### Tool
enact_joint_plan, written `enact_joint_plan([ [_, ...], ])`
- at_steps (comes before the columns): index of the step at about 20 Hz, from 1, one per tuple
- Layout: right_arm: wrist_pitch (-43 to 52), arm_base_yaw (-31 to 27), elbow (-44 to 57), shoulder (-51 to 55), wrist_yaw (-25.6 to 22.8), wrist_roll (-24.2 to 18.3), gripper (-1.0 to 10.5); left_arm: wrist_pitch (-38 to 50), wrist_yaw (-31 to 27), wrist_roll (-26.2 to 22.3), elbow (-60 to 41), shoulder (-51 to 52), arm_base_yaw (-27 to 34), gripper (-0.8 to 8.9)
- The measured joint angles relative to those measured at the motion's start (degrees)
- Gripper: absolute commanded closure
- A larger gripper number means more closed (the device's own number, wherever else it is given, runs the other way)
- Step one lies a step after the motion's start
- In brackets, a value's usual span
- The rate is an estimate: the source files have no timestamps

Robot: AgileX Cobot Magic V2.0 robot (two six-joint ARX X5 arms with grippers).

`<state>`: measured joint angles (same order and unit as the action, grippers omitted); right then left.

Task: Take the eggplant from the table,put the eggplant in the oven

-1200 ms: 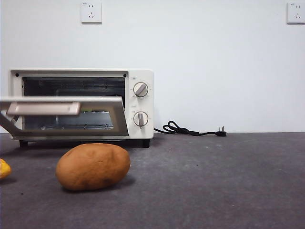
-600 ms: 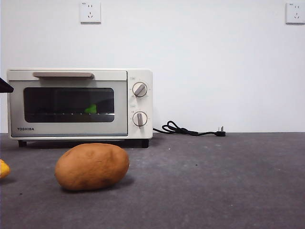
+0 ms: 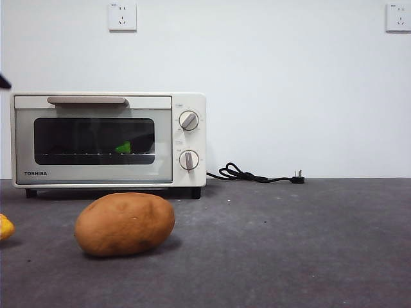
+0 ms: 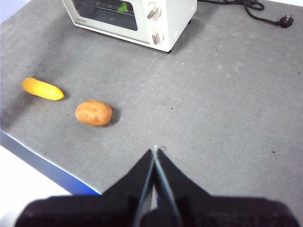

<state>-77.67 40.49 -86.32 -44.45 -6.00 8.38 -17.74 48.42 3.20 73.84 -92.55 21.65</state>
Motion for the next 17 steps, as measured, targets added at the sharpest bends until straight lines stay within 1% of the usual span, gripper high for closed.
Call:
enact_joint_plan([
  [5, 0.0, 0.0, 0.0, 0.0, 0.0, 0.0, 9.5, -8.8, -10.5, 0.0, 0.0, 12.4, -5.8, 8.19],
  [8, 0.0, 0.0, 0.0, 0.0, 0.0, 0.0, 9.5, -15.6, -16.9, -0.8, 0.0, 20.4, -11.0, 8.19],
  [11, 0.0, 0.0, 0.0, 0.0, 0.0, 0.0, 9.5, -21.1, -25.1, -1.3, 0.0, 28.4, -16.7, 8.19],
  [15, 0.0, 0.0, 0.0, 0.0, 0.0, 0.0, 9.5, -28.4, -32.7, -1.4, 0.0, 37.9, -21.4, 8.19],
  [17, 0.0, 0.0, 0.0, 0.0, 0.0, 0.0, 9.5, -32.4, -34.8, -1.4, 0.0, 42.2, -22.5, 8.19],
])
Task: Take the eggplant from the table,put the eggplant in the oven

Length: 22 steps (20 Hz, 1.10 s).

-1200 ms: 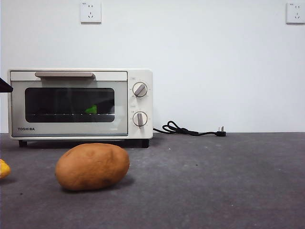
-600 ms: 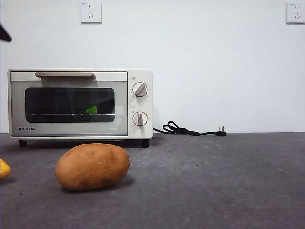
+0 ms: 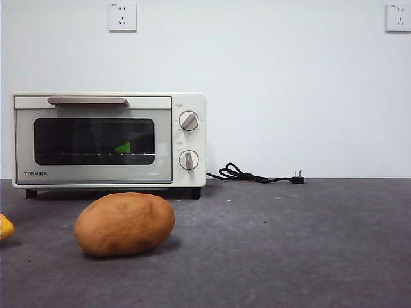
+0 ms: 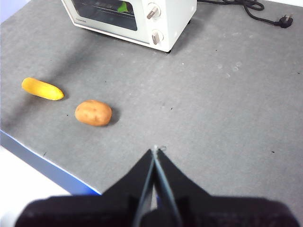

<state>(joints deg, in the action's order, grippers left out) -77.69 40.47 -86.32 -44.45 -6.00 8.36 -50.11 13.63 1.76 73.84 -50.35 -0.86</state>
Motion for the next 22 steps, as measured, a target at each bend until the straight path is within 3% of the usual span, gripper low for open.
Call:
enact_joint_plan([
  [8, 0.0, 0.0, 0.0, 0.0, 0.0, 0.0, 9.5, -7.5, -1.3, 0.0, 0.0, 10.9, -0.1, 8.19],
  [22, 0.0, 0.0, 0.0, 0.0, 0.0, 0.0, 9.5, -8.2, -1.5, 0.0, 0.0, 9.6, -0.1, 8.18],
])
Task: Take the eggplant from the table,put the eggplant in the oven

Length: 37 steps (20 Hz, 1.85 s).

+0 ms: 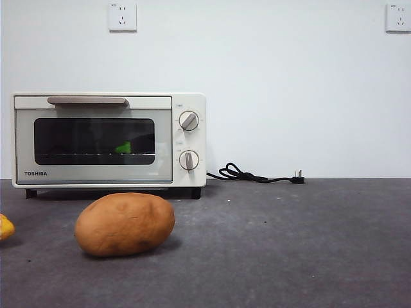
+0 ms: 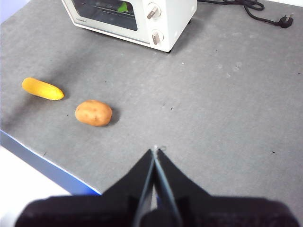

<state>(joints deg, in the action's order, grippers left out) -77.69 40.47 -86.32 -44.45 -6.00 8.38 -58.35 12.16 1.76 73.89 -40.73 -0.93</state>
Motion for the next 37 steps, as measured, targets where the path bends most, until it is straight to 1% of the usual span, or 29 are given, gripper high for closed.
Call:
enact_joint_plan([
  [5, 0.0, 0.0, 0.0, 0.0, 0.0, 0.0, 9.5, -0.3, 0.0, 0.0, 0.0, -0.5, 0.0, 8.18],
  [9, 0.0, 0.0, 0.0, 0.0, 0.0, 0.0, 9.5, -5.5, 0.0, -0.6, 0.0, -0.5, 0.0, 8.18],
  [11, 0.0, 0.0, 0.0, 0.0, 0.0, 0.0, 9.5, -5.3, 0.0, -1.3, 0.0, -0.5, 0.0, 8.18],
  [15, 0.0, 0.0, 0.0, 0.0, 0.0, 0.0, 9.5, 3.3, 0.1, -4.5, 0.0, -0.5, 0.0, 8.18],
  [17, 0.0, 0.0, 0.0, 0.0, 0.0, 0.0, 9.5, 6.0, 0.0, -6.4, 0.0, -0.4, -0.5, 8.17],
  [20, 0.0, 0.0, 0.0, 0.0, 0.0, 0.0, 9.5, 10.6, 0.0, -10.5, -0.2, 1.0, -0.7, 8.17],
  [21, 0.0, 0.0, 0.0, 0.0, 0.0, 0.0, 9.5, 13.0, 0.4, -11.9, -0.5, 1.9, -0.7, 8.17],
  [23, 0.0, 0.0, 0.0, 0.0, 0.0, 0.0, 9.5, 19.5, 3.4, -14.6, -3.0, 5.4, -0.7, 8.17],
  [25, 0.0, 0.0, 0.0, 0.0, 0.0, 0.0, 9.5, 27.2, 6.8, -17.4, -8.3, 10.6, -0.7, 8.17],
  [28, 0.0, 0.0, 0.0, 0.0, 0.0, 0.0, 9.5, 38.1, 7.2, -21.4, -20.5, 18.3, 0.8, 8.17],
  [30, 0.0, 0.0, 0.0, 0.0, 0.0, 0.0, 9.5, 41.4, 7.2, -22.2, -30.2, 22.3, 2.4, 8.17],
  [33, 0.0, 0.0, 0.0, 0.0, 0.0, 0.0, 9.5, 44.6, 7.1, -21.7, -45.0, 28.0, 4.4, 8.17],
  [35, 0.0, 0.0, 0.0, 0.0, 0.0, 0.0, 9.5, 46.9, 7.1, -19.8, -53.7, 32.1, 5.2, 8.17],
  [37, 0.0, 0.0, 0.0, 0.0, 0.0, 0.0, 9.5, 47.3, 7.1, -17.7, -60.8, 35.9, 5.6, 8.17],
])
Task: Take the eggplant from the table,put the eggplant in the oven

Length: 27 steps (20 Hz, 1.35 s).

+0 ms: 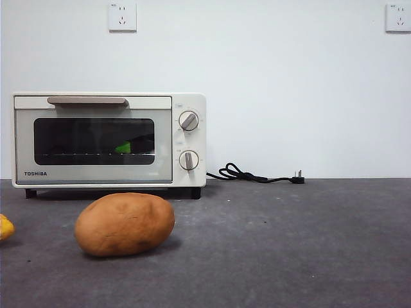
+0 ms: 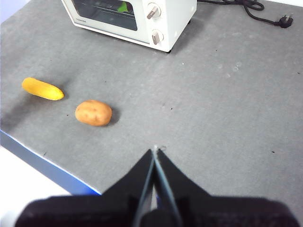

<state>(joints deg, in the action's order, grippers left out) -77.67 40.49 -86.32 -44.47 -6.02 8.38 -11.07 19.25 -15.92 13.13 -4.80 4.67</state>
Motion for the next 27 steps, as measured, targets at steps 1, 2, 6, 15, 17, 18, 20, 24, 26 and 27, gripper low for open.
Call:
enact_joint_plan([
  [1, 0.0, 0.0, 0.0, 0.0, 0.0, 0.0, 9.5, 0.0, -0.1, 1.1, -2.8, 1.7, 0.1, 8.17],
  [2, 0.0, 0.0, 0.0, 0.0, 0.0, 0.0, 9.5, 0.0, -0.3, 2.1, -5.0, 3.1, 0.1, 8.17],
  [6, 0.0, 0.0, 0.0, 0.0, 0.0, 0.0, 9.5, -0.2, -3.8, 6.1, -9.5, 4.3, 0.2, 8.17],
  [15, 0.0, 0.0, 0.0, 0.0, 0.0, 0.0, 9.5, -0.6, -8.9, 11.6, -11.3, 4.4, 0.2, 8.17],
  [17, 0.0, 0.0, 0.0, 0.0, 0.0, 0.0, 9.5, -0.6, -8.6, 12.2, -11.3, 4.4, 0.2, 8.17],
  [18, 0.0, 0.0, 0.0, 0.0, 0.0, 0.0, 9.5, -0.6, -8.6, 12.2, -11.3, 4.3, 0.2, 8.17],
  [20, 0.0, 0.0, 0.0, 0.0, 0.0, 0.0, 9.5, -0.6, -8.5, 12.5, -11.3, 4.2, 0.2, 8.17],
  [24, 0.0, 0.0, 0.0, 0.0, 0.0, 0.0, 9.5, -0.6, -8.5, 12.6, -11.3, 3.9, 0.2, 8.17],
  [26, 0.0, 0.0, 0.0, 0.0, 0.0, 0.0, 9.5, -0.6, -8.5, 12.6, -11.3, 3.9, 0.2, 8.17],
  [27, 0.0, 0.0, 0.0, 0.0, 0.0, 0.0, 9.5, -0.6, -8.5, 12.6, -11.3, 3.9, 0.2, 8.17],
])
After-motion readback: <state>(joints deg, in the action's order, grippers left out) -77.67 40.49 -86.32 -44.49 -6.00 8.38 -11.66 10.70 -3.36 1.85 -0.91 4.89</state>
